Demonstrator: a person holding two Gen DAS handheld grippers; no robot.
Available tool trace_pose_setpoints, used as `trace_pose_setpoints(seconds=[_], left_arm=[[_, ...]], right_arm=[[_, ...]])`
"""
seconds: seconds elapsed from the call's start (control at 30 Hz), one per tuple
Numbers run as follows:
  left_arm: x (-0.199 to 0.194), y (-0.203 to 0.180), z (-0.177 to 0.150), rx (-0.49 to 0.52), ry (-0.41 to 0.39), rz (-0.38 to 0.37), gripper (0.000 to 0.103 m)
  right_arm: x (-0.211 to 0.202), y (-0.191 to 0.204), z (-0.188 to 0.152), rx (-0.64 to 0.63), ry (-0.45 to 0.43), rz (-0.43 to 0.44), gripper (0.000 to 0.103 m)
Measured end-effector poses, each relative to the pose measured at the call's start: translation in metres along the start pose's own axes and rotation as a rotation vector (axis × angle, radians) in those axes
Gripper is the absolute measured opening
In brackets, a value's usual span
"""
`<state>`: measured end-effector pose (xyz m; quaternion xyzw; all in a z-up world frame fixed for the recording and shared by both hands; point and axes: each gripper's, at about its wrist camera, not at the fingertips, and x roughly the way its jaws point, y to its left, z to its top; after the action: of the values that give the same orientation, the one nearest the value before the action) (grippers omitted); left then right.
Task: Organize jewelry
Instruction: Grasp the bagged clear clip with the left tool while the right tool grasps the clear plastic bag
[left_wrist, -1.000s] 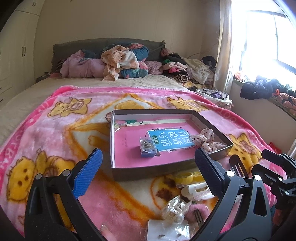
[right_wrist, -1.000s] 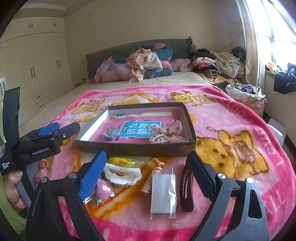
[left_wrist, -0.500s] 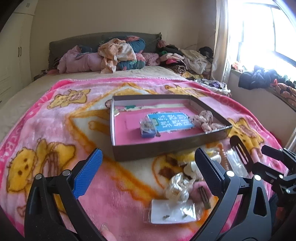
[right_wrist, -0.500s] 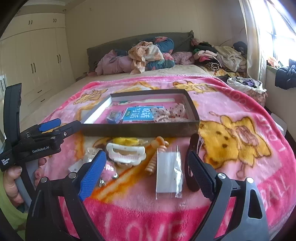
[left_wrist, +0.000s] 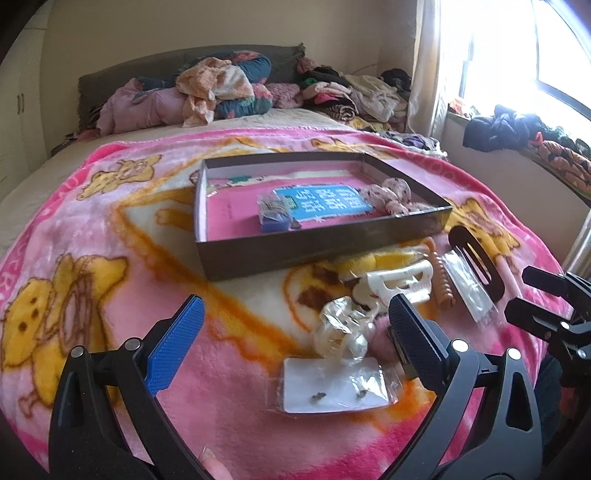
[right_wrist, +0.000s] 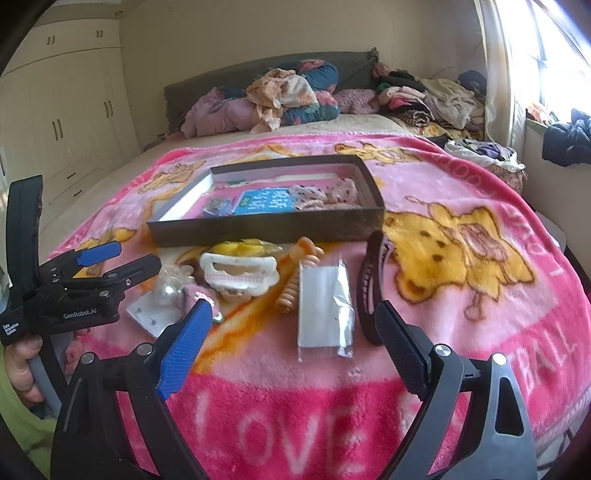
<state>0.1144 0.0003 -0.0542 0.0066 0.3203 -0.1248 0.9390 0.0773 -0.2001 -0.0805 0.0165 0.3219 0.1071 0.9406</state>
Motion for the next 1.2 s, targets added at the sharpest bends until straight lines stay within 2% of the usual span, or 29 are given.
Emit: trace_pose_setpoints(seconds=[0.1, 0.33, 0.47, 0.53, 0.73, 0.9, 1.07, 1.2], left_arm=[[0.004, -0.003, -0.001, 0.006, 0.012, -0.011, 0.091], [0.015, -0.005, 0.000, -0.001, 0.040, -0.041, 0.070], [0.021, -0.005, -0.001, -0.013, 0.070, -0.082, 0.055], [0.022, -0.006, -0.001, -0.015, 0.075, -0.094, 0.055], [0.030, -0.008, -0.003, -0.024, 0.103, -0.132, 0.055], [0.037, -0.010, -0.003, -0.033, 0.126, -0.168, 0.050], [0.040, -0.016, -0.002, -0.022, 0.133, -0.198, 0.033], [0.039, -0.018, -0.003, -0.013, 0.135, -0.199, 0.033]], right_arm=[[0.003, -0.007, -0.002, 0.023, 0.022, -0.011, 0.086], [0.024, -0.012, -0.004, 0.038, 0.096, 0.012, 0.070], [0.034, -0.010, -0.004, 0.035, 0.126, 0.018, 0.065], [0.040, -0.011, -0.003, 0.034, 0.140, 0.018, 0.062], [0.054, -0.010, -0.002, 0.020, 0.161, 0.005, 0.061], [0.061, -0.014, -0.001, 0.032, 0.167, -0.004, 0.058], [0.065, -0.016, 0.002, 0.037, 0.153, -0.011, 0.048], [0.064, -0.019, 0.003, 0.044, 0.139, -0.017, 0.032]])
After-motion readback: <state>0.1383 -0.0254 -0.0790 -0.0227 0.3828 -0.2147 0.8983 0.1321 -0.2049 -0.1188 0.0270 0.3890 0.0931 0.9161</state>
